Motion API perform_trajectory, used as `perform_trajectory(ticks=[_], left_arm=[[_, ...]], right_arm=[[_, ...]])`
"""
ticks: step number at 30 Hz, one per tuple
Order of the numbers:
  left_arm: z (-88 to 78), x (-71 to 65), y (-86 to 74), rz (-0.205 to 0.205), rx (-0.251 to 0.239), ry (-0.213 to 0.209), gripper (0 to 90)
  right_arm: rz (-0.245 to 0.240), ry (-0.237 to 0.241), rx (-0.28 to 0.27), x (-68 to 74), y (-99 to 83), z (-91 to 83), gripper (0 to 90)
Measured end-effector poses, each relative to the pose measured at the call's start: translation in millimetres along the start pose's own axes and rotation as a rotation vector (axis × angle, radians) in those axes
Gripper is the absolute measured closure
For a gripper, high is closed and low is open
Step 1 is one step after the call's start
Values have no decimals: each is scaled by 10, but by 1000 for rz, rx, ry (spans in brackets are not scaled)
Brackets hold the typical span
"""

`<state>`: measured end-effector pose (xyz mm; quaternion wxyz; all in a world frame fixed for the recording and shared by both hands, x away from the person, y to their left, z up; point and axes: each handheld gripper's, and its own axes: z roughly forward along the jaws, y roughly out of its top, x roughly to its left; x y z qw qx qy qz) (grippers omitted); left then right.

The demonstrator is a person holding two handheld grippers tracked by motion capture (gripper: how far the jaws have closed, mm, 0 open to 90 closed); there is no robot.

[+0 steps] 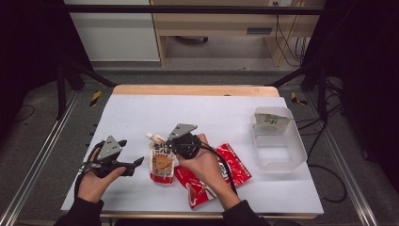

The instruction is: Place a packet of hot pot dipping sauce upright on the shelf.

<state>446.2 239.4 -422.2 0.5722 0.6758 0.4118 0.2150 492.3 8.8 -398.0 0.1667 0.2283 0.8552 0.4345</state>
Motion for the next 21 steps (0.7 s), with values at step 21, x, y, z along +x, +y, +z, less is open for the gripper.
perform_trajectory(ticks=[21], left_arm=[[-118,-168,226,31,-7,-116,258]], right_arm=[[-96,96,-101,218,94,-208,890]])
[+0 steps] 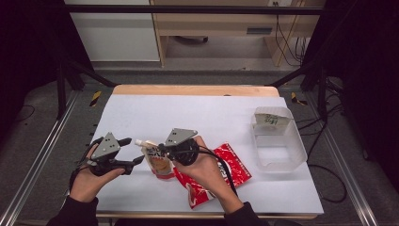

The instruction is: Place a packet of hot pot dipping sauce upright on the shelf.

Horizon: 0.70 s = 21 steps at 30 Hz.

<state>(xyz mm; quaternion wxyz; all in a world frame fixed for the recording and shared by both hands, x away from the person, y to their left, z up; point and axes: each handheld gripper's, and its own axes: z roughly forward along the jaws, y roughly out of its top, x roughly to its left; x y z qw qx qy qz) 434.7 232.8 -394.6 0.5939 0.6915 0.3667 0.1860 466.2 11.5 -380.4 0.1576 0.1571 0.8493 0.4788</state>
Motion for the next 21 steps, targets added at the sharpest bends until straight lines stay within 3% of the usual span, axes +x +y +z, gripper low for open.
perform_trajectory(ticks=[11,21], left_arm=[[-8,-63,7,0,1,-66,412],[-52,-61,44,-41,-2,-101,623]], right_arm=[[-29,73,-5,71,5,-39,888],[-21,74,37,74,-3,-76,882]])
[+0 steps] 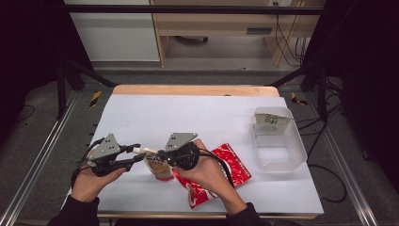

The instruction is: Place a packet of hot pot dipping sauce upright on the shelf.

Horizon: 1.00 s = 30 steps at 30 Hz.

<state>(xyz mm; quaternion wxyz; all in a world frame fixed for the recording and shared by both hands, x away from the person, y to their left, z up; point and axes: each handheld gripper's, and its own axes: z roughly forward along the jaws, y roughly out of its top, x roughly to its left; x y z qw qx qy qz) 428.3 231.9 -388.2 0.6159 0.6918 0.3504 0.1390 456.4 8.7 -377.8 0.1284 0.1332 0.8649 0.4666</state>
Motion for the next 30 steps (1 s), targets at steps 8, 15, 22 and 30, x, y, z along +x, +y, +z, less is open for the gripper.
perform_trajectory(ticks=[8,15,22,30], left_arm=[[9,-139,40,7,39,-71,717],[18,-233,65,18,37,-74,726],[-28,-257,106,34,29,-83,733],[-44,-264,119,35,27,-89,734]], right_arm=[[-20,-37,71,-8,-28,-87,853],[-69,-40,134,-12,35,-142,775],[-162,-70,210,-18,202,-177,557],[-247,-42,300,-17,386,-70,357]])
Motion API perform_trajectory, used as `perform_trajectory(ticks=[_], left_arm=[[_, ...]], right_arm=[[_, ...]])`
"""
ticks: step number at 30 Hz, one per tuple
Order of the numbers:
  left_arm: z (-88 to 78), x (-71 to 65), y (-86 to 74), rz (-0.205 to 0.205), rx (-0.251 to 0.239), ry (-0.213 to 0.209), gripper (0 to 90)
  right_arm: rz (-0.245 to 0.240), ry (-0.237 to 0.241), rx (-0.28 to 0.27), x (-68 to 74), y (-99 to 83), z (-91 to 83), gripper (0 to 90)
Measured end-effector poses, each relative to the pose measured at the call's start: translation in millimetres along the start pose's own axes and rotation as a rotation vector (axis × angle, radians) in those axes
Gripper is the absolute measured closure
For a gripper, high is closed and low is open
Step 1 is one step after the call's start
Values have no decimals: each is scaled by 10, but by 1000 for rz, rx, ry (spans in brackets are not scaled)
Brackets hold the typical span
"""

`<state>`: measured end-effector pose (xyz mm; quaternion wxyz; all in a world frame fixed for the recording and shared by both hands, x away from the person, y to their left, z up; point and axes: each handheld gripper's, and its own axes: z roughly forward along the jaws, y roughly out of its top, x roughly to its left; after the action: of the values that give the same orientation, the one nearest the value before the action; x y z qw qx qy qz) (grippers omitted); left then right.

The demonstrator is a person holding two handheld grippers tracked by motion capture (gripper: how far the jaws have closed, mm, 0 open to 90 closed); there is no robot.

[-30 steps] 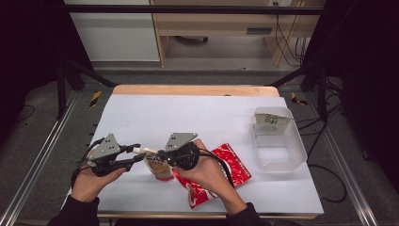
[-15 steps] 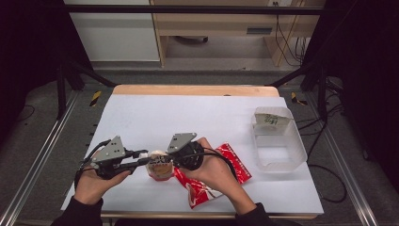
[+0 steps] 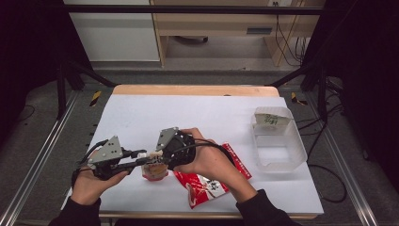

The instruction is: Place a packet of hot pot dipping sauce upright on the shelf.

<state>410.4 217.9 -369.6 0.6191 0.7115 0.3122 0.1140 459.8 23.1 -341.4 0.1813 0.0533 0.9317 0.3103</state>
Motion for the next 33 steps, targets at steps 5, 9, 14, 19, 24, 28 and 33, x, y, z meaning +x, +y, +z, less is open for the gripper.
perform_trajectory(ticks=[5,9,14,19,24,28,33], left_arm=[[-6,-20,11,5,2,-6,734],[-17,-22,19,8,2,-8,735],[-20,-22,21,6,-3,-10,734],[-20,-26,26,3,-10,-12,735],[-34,-13,40,1,-18,-10,733],[-89,21,83,-12,-44,-13,730],[-146,51,142,-38,-93,-15,675]], right_arm=[[-25,47,52,-37,76,91,265],[-31,89,75,-65,100,162,231],[-40,126,94,-85,137,185,430],[-58,148,102,-81,160,166,651],[-61,143,100,-76,182,127,806],[-59,125,94,-73,256,58,854],[-91,96,101,-116,398,-53,865]])
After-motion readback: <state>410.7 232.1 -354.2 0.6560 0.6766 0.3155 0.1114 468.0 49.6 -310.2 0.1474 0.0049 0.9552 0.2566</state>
